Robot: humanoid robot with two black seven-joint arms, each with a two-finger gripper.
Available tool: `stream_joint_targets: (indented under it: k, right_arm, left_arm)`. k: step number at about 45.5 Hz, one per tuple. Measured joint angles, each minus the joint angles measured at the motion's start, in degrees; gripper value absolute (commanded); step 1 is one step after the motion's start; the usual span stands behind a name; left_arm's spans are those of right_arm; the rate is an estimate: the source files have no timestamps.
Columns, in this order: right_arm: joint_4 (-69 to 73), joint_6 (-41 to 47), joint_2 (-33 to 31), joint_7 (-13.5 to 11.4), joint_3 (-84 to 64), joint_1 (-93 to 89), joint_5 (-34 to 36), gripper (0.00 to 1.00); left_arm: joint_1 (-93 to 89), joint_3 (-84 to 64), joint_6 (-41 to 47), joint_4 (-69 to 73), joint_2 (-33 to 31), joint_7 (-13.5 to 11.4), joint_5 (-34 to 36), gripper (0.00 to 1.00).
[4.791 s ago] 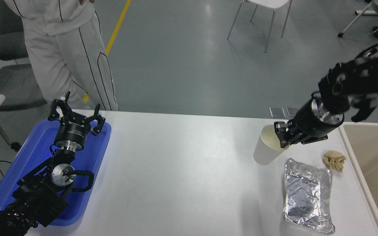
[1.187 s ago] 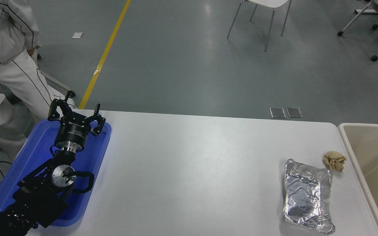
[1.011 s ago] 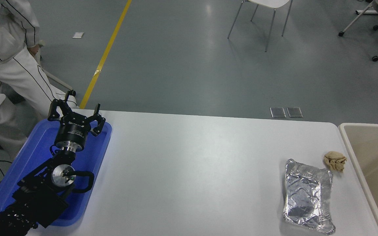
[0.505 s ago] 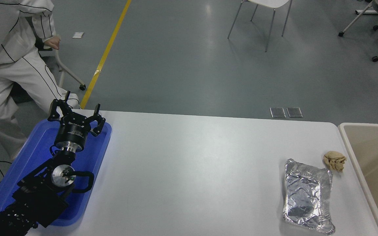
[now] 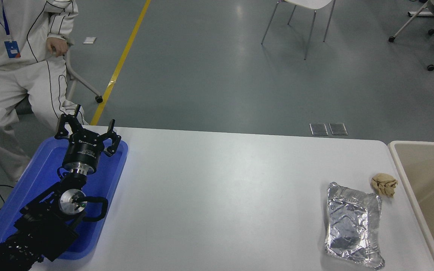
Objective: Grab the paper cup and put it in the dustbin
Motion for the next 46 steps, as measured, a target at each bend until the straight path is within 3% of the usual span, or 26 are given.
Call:
stream_joint_targets:
  k: [30, 46]
  right_arm:
    - [1.76, -4.86, 0.03, 0.15, 0.19, 0.09, 0.00, 1.00]
    - [19.17, -4.46, -10.22, -0.13, -4.54, 5.25, 0.02, 1.00]
  left_arm:
    - [0.00, 0.00, 0.00, 0.00, 0.04, 0.01, -0.01, 1.00]
    - [0.02, -0.02, 0.06, 0.01, 0.01, 0.03, -0.02, 1.00]
